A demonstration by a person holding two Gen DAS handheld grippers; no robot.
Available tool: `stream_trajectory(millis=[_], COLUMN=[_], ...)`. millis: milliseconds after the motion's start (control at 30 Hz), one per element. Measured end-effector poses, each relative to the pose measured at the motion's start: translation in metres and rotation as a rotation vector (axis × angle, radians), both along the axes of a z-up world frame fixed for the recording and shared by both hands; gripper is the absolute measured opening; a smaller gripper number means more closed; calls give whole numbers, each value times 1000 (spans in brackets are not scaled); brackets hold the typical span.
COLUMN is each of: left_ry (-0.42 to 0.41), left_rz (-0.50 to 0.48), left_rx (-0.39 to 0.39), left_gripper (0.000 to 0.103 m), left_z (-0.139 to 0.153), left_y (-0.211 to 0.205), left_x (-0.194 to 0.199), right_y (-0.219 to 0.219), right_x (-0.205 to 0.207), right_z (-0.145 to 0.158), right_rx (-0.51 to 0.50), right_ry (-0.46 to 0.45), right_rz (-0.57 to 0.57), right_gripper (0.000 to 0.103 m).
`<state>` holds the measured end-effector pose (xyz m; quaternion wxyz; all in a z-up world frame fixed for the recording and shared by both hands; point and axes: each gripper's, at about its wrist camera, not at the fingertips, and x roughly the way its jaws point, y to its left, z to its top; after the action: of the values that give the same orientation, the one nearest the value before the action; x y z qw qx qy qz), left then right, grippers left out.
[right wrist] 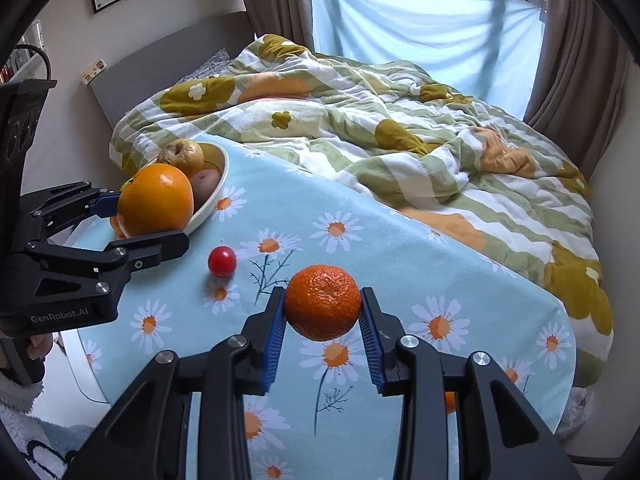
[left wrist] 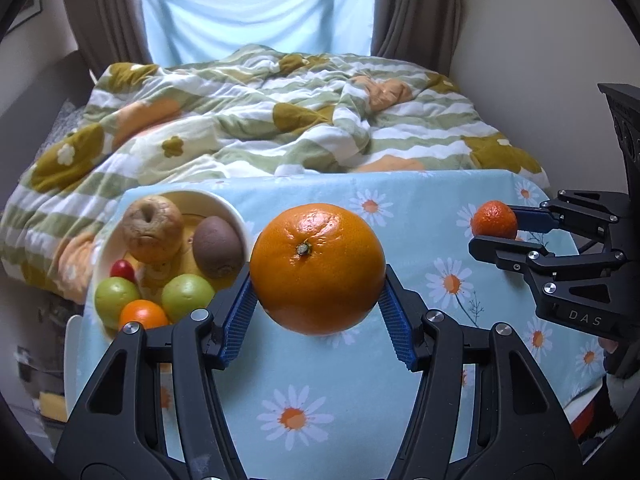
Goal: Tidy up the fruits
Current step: 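Lower the orange onto the plate and open the left tool while the right tool carries the tangerine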
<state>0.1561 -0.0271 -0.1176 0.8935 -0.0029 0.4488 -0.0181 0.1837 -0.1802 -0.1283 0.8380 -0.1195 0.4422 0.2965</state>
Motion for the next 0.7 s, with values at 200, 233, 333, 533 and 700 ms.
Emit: stream_trajectory(millis=[200,233,333,533,700], left_ry=[-9,-11,-16,-6,12], left_rz=[-8,-9,-12,-26,-51], left_rx=[6,7,15,31,30], left_gripper=[65,65,65,65,65], left_z=[11,13,16,12,-2], left_y=[45,53,77,120,144], left_x=[-9,-10,-10,-6,3], right_y=[37,44,64,104,127], right_x=[-11,-12,-14,-17,-17], right_z=[13,14,16,14,8], right_rx=[25,31,43,57,59], right_ry=[-3,0,1,10,20], right_rz=[-35,-41,-58,-86,-116], right_gripper=[33,33,33,33,33])
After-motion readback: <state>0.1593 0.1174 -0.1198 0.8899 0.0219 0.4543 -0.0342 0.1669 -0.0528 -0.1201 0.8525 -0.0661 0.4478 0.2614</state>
